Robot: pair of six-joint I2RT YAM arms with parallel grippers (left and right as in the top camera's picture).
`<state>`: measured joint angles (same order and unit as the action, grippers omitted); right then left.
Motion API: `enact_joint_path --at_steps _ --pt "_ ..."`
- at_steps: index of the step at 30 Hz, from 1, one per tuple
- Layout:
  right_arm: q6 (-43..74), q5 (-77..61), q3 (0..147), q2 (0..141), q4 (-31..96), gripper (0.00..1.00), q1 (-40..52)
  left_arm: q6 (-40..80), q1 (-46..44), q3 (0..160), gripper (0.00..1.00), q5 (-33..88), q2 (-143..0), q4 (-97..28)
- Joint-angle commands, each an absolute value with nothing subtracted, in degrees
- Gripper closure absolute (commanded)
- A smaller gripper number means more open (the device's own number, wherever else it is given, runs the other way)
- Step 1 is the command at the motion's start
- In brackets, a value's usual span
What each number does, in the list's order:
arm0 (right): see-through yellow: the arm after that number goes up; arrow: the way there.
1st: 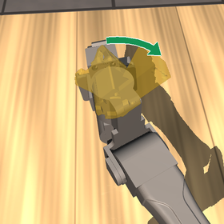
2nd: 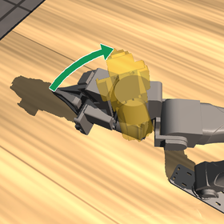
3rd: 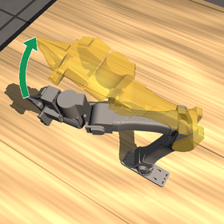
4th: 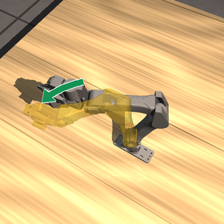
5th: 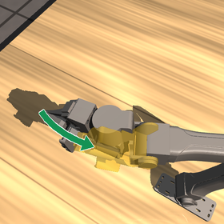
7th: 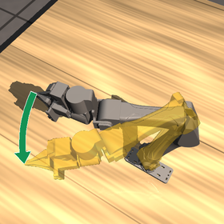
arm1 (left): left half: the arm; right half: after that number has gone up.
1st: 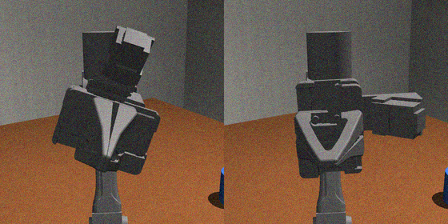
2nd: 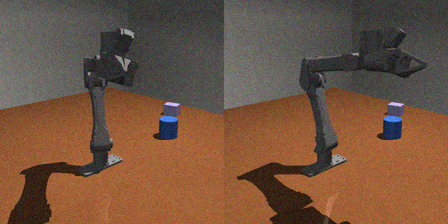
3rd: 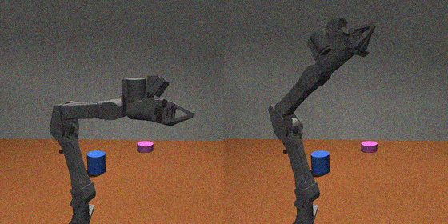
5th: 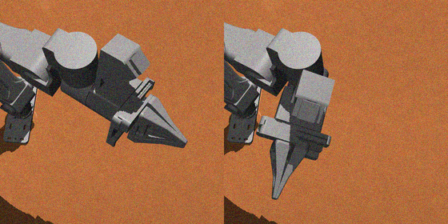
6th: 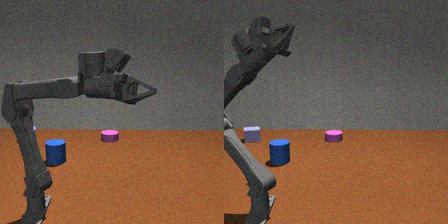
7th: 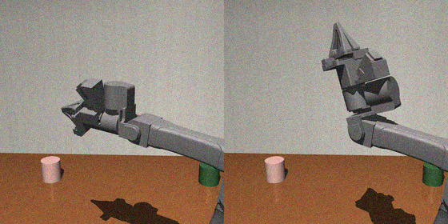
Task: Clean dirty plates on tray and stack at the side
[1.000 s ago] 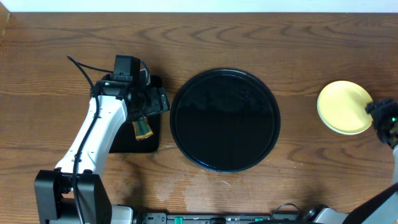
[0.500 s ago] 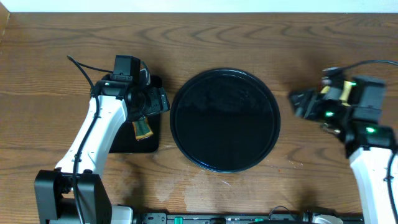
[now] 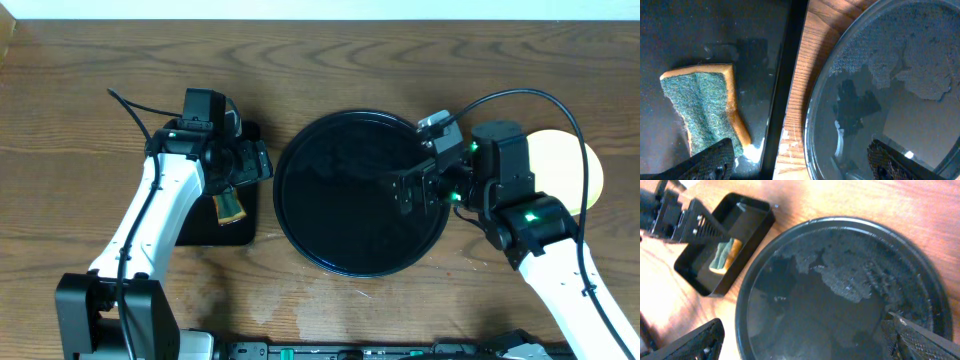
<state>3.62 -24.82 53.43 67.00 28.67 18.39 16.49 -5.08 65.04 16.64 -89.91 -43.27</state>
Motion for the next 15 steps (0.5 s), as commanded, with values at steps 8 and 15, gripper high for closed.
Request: enact_joint_path --at_steps 8,15 --pt "0.08 -24.23 53.58 64.62 30.85 0.01 17.30 16.32 -5.21 65.84 0.14 17.32 -89.91 -43.40" --pt "-5.96 -16.93 51.77 49.95 31.59 0.01 13.15 16.32 -5.21 65.84 0.14 17.32 -89.91 -43.40"
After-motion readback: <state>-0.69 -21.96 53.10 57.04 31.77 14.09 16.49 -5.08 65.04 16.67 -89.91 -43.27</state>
